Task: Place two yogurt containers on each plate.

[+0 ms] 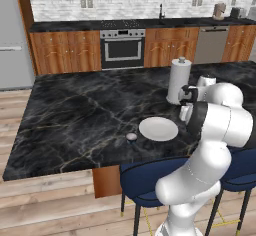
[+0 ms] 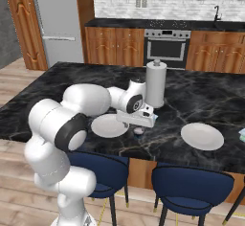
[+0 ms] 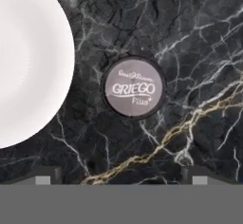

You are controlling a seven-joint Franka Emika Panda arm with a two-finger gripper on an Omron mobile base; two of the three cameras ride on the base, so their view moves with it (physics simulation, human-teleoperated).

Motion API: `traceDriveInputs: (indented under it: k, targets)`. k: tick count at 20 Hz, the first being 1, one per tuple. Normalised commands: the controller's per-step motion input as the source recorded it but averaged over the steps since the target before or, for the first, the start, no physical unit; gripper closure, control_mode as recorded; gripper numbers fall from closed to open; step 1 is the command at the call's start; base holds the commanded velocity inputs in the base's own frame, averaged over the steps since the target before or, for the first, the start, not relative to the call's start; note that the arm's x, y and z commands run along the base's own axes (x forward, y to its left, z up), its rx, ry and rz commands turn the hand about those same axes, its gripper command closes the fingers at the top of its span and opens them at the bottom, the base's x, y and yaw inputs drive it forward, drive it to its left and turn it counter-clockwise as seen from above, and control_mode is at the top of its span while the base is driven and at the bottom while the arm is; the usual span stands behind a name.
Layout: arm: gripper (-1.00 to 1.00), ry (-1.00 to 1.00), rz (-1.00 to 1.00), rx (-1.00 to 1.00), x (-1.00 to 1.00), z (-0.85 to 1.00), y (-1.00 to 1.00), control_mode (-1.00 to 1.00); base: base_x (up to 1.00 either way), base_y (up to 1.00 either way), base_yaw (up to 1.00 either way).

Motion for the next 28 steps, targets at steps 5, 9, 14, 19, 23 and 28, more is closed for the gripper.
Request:
traceDriveInputs:
  k: [5,9,14,19,23,28]
  targets:
    - [-1.0,-0.02,0.0,0.0,0.34,-0.26,0.0,-1.0,0.0,0.0,0.0]
    - [-1.0,-0.01,0.0,0.0,0.18,-0.22,-0.24,-1.0,0.0,0.0,0.0]
    - [-1.0,0.0,0.0,0.0,0.27,-0.23,-0.02,-1.0,0.0,0.0,0.0]
    - [-1.0,0.0,0.0,0.0,0.13,-0.23,0.0,-1.0,0.0,0.0,0.0]
    - [-1.0,0.0,0.0,0.0,0.01,-0.25,0.0,-1.0,0.0,0.0,0.0]
    - [-1.0,0.0,0.0,0.0,0.02,-0.22,0.0,-1.0,0.0,0.0,0.0]
